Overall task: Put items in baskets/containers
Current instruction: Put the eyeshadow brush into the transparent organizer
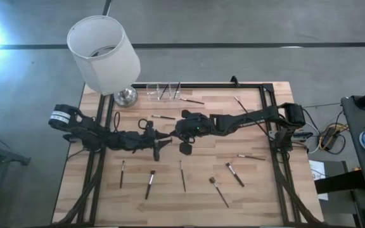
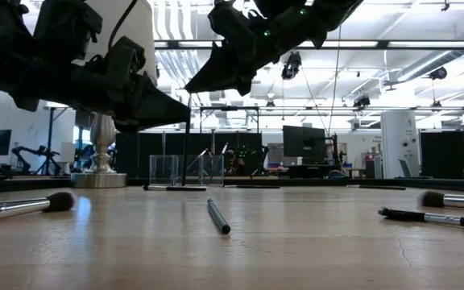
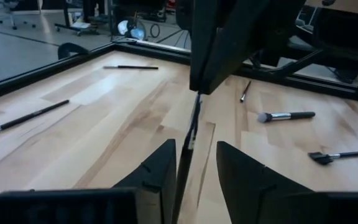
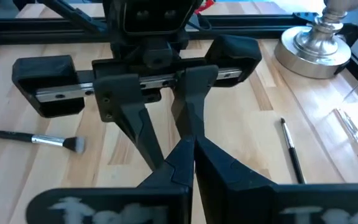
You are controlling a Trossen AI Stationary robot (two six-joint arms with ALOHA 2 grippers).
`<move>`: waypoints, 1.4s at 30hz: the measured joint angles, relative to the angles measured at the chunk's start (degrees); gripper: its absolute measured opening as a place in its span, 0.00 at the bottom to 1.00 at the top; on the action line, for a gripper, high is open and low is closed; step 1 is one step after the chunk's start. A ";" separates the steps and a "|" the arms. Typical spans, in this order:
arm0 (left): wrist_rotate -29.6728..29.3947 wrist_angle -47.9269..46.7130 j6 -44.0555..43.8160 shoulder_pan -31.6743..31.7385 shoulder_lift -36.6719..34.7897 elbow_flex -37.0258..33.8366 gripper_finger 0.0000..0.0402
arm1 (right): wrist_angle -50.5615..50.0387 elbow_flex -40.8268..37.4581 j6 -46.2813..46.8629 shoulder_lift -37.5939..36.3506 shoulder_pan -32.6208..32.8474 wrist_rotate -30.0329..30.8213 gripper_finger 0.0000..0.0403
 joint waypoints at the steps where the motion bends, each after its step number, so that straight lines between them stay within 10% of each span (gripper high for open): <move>1: 0.30 0.06 0.20 0.02 0.00 0.13 0.27 | 0.00 0.00 -0.03 0.00 0.06 0.00 0.02; 15: 4.07 0.19 4.90 1.86 0.00 1.63 0.26 | 0.64 0.02 -0.03 0.00 0.79 -0.13 0.02; 28: 4.93 -0.27 7.06 1.86 0.00 1.50 0.03 | 1.66 0.11 -0.64 0.02 1.14 -0.10 0.02; 42: -14.60 -0.90 6.68 1.86 -0.09 0.95 0.03 | -3.41 -2.83 -0.67 -5.06 1.20 7.91 0.11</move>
